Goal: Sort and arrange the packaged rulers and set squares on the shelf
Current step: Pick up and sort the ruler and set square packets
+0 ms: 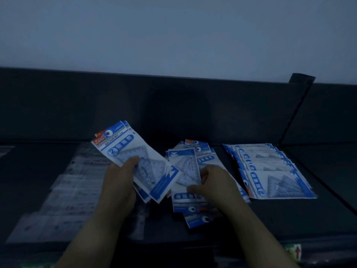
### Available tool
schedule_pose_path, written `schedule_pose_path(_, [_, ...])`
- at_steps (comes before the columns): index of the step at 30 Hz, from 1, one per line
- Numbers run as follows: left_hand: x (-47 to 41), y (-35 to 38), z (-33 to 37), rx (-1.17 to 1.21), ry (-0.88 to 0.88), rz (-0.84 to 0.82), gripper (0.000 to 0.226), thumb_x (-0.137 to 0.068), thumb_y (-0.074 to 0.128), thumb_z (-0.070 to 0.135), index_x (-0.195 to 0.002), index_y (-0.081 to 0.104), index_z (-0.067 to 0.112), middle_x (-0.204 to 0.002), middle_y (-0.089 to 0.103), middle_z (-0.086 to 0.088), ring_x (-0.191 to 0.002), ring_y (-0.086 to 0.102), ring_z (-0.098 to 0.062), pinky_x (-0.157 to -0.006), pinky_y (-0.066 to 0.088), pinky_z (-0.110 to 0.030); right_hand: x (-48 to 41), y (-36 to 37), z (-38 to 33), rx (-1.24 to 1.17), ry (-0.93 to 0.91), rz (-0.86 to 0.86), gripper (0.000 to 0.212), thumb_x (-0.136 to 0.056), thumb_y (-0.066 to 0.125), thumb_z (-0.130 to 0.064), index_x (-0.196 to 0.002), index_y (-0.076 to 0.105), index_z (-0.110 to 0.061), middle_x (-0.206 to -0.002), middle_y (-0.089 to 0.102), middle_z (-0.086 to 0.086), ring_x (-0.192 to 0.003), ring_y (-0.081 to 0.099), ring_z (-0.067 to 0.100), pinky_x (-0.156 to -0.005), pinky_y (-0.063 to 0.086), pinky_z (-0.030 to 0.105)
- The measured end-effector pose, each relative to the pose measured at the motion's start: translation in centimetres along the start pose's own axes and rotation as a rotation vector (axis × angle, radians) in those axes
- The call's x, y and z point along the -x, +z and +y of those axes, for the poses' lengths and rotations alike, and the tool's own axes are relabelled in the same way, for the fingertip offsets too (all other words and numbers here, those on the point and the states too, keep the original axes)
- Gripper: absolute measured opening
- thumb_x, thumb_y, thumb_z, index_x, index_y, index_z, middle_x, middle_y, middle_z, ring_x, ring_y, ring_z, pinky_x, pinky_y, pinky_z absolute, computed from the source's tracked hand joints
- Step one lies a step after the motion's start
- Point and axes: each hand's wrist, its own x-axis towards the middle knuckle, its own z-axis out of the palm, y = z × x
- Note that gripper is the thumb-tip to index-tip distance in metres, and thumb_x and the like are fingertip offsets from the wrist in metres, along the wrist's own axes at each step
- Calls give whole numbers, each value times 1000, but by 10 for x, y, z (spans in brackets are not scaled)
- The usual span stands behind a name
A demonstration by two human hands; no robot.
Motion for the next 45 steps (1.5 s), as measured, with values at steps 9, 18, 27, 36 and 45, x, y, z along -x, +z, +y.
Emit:
schedule_pose_path(9, [-2, -17, -1, -289, -17, -83, 15, -97, 51, 14, -110, 60, 16, -95, 70, -8, -81, 68, -26, -65, 54, -36, -2, -22, 10, -559, 43, 35, 17, -89, 64, -24, -87, 63, -8, -82, 67, 12, -69, 65, 20, -63, 55, 40])
schedule_pose_path(18, [20, 2, 10, -456, -156, -374, 31, -94, 54, 33, -83, 76, 15, -85, 76, -9, -78, 72, -28, -69, 56, -36, -4, -67, 18, -464, -106, -347, 12, -79, 74, -22, -90, 76, -23, -89, 75, -4, -85, 70, 12, -79, 52, 23])
schedule_pose_path(27, [10, 8, -9, -319, -32, -178, 18, -90, 63, 12, -108, 62, 12, -89, 73, -11, -65, 71, -22, -48, 56, -30, -9, -46, 20, -1183, 121, -207, 36, -67, 72, -21, -100, 65, -9, -83, 73, 9, -65, 68, 19, -57, 58, 30])
schedule_pose_path(36, [15, 15, -17, -414, -119, -369, 21, -87, 65, 8, -108, 64, 11, -87, 75, -8, -72, 73, -24, -54, 57, -32, -23, -34, 12, -1082, 39, -6, 32, -85, 67, -7, -115, 58, -6, -104, 70, 14, -91, 70, 25, -76, 58, 34])
schedule_pose_path(45, [12, 14, -10, -319, -37, -102, 12, -95, 42, -2, -101, 52, 1, -74, 56, -9, -50, 59, -16, -32, 42, -19, -15, -30, 36, -38, 100, -15, 47, -80, 73, -35, -119, 56, -17, -111, 61, 3, -93, 57, 15, -67, 39, 21])
